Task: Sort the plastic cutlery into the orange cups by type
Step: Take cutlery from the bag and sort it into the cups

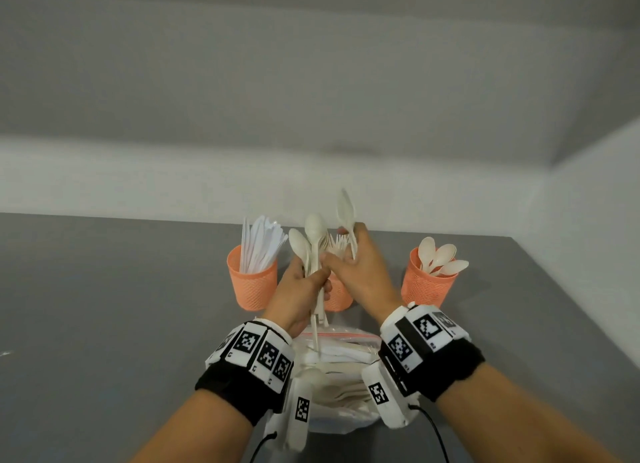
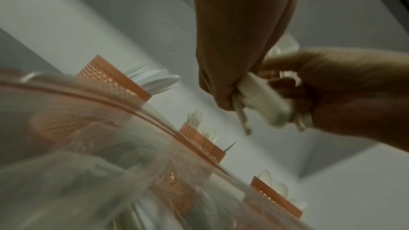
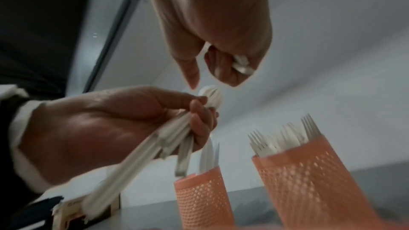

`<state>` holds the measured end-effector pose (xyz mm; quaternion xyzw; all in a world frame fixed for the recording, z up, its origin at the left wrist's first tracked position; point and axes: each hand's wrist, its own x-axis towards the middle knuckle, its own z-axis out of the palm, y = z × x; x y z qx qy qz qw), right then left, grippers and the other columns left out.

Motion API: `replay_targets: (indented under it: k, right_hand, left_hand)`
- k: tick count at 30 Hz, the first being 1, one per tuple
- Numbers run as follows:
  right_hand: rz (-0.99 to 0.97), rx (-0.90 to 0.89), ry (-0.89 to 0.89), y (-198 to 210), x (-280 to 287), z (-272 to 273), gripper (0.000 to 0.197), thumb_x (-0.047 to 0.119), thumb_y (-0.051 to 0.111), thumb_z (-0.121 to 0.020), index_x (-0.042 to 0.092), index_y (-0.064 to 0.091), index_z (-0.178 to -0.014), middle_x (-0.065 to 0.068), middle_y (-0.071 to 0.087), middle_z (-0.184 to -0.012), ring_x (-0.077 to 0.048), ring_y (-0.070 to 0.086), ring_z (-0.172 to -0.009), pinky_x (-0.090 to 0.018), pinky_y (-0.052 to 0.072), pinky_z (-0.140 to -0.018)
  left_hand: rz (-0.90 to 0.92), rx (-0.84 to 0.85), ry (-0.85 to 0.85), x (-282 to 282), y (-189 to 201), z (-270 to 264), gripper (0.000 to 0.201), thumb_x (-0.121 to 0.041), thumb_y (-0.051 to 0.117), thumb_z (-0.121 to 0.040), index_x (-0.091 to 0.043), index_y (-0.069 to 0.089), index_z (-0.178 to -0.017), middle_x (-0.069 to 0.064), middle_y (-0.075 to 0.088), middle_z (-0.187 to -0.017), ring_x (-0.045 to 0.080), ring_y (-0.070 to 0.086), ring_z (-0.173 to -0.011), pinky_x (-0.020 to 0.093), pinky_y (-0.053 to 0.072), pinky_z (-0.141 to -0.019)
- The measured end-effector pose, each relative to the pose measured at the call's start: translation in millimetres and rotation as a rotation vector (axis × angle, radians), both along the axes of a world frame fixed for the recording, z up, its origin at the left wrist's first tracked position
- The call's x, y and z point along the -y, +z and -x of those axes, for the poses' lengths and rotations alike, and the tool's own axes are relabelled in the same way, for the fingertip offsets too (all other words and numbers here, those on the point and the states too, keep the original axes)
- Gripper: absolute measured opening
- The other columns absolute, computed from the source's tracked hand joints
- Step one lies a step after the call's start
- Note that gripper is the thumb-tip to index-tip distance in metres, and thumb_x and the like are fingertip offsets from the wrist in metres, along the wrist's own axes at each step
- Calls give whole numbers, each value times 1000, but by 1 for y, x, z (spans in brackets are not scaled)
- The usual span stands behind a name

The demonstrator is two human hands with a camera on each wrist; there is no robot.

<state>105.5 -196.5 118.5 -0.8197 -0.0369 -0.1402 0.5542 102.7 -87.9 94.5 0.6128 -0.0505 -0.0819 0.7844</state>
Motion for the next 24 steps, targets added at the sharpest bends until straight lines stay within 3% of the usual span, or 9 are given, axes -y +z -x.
replay_targets:
  k: [3,7,10,12,13,15,18,21,24]
  right_hand:
    - [126,68,42,3,-10,1,24,28,70,-79,17,59,-97,7,60,-75,-9,59,-65,-27,51,-68]
    - [175,24,38,8,-10,-5,12,18,57,-86,11,60,-96,1,60,-76,-17,58,-71,-33,49,-71]
    - [72,-83,90,10,-7,-9,15,10,44,-88,17,56,-81,4,52,-62,-7,50,-50,-23,42,-52]
    - [-83,-222,174,8,-7,-9,20,10,39,-90,19,54,-81,3,43,-56,-5,38,-38,-18,30,-38]
    - [-141,-268,214,6,-7,-9,18,11,38,-92,19,54,-85,3,40,-56,-6,34,-38,-18,26,-37]
    - [-168,-302,279,6,-6,-6,18,13,39,-94,21,54,-89,3,39,-57,-6,31,-42,-17,24,-37]
    - [-172,-246,270,18,4,-7,20,16,41,-97,26,51,-83,4,41,-57,-1,37,-40,-15,27,-39]
    - [-195,-36,61,39,29,-24,22,18,41,-98,25,49,-79,5,45,-64,-3,43,-49,-18,34,-47]
    - [-157,193,-151,49,54,-50,20,18,44,-96,26,49,-78,7,47,-67,-8,41,-57,-26,36,-57]
  left_hand:
    - [-87,145,49,5,5,2,44,9,43,-90,-27,49,-115,3,65,-98,19,61,-86,37,50,-78]
    - [-72,230,39,6,2,5,59,11,44,-88,-26,36,-133,-12,62,-111,-2,62,-100,21,52,-86]
    - [124,127,-7,3,3,1,54,10,39,-85,-17,43,-131,-3,66,-93,9,63,-76,24,51,-66]
    - [292,9,-57,0,9,0,30,-5,36,-93,-6,54,-116,1,68,-76,10,62,-62,23,51,-54]
    - [334,-26,-74,-1,9,-2,31,-17,33,-98,-6,58,-112,5,70,-78,13,66,-68,25,54,-57]
    - [349,-41,-71,-4,9,-6,44,-32,27,-101,-7,63,-106,14,70,-85,21,68,-77,31,58,-64]
    - [370,-115,15,-8,13,-11,35,-24,30,-101,-6,56,-87,5,58,-59,12,56,-48,23,50,-47]
    - [357,-187,48,-18,11,-17,28,-12,33,-100,-8,52,-80,1,49,-63,6,48,-42,18,43,-45]
    - [305,-188,-7,-24,11,-17,42,-10,34,-99,-8,67,-74,4,55,-72,8,54,-48,21,48,-50]
